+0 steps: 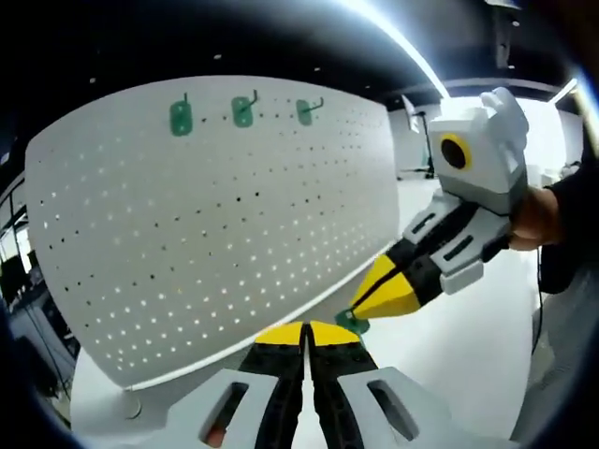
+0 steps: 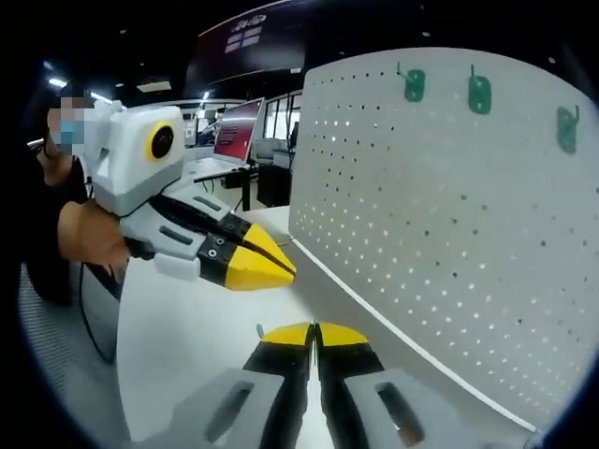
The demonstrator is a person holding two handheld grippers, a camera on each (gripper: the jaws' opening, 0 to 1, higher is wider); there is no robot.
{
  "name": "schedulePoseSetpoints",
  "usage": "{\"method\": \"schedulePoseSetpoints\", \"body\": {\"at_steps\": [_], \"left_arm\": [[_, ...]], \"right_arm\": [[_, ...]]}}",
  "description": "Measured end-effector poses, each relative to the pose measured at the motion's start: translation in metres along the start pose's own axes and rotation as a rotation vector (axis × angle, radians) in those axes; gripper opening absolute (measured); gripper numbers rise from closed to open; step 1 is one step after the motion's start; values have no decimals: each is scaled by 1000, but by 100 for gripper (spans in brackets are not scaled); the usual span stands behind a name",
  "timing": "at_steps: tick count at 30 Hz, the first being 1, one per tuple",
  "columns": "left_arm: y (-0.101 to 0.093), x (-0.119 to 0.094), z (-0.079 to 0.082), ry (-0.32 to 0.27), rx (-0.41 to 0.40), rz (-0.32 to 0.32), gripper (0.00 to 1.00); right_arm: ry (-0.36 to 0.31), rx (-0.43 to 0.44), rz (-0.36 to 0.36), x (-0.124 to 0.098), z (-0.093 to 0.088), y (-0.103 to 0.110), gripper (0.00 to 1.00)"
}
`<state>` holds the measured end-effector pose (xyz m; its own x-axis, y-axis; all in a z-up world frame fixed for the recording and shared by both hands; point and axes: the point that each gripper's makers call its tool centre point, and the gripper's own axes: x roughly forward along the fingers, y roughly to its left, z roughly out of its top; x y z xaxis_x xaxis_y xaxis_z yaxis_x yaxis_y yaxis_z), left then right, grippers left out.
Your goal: Insert the hook assembly into the mounting plate slot until the hook locks in place.
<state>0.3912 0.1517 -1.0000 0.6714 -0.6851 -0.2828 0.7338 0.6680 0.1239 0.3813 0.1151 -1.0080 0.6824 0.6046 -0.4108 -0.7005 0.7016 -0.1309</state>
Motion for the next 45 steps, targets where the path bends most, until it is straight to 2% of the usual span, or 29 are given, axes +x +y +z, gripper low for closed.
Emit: {"method": "schedulePoseSetpoints", "body": {"at_steps": [5, 12, 16, 20, 24, 29, 36, 45], "left_arm": [[-2, 0, 2, -14, -43, -15, 2], [-18, 4, 7, -37, -79, -80, 16], [-23, 6, 6, -32, -79, -97, 22], [-23, 6, 5, -32, -75, -99, 23], [-24, 6, 7, -42, -52, -97, 21], [-27, 4, 11, -59, -7, -99, 12], [-26, 4, 15, -71, 9, -94, 8], [-24, 4, 14, -70, 25, -85, 4]], "right_arm": [[-17, 34, -36, -5, -1, -13, 0], [-34, 112, -74, -9, -6, -30, 0], [-68, 211, -58, -9, -4, -30, 0], [-91, 259, -40, -9, 1, -27, 0], [-116, 312, -17, -9, 7, -22, 0], [-139, 366, 20, -8, 16, -13, 0], [-158, 427, 65, -6, 24, 0, 0], [-160, 447, 81, -4, 26, 5, 0]]}}
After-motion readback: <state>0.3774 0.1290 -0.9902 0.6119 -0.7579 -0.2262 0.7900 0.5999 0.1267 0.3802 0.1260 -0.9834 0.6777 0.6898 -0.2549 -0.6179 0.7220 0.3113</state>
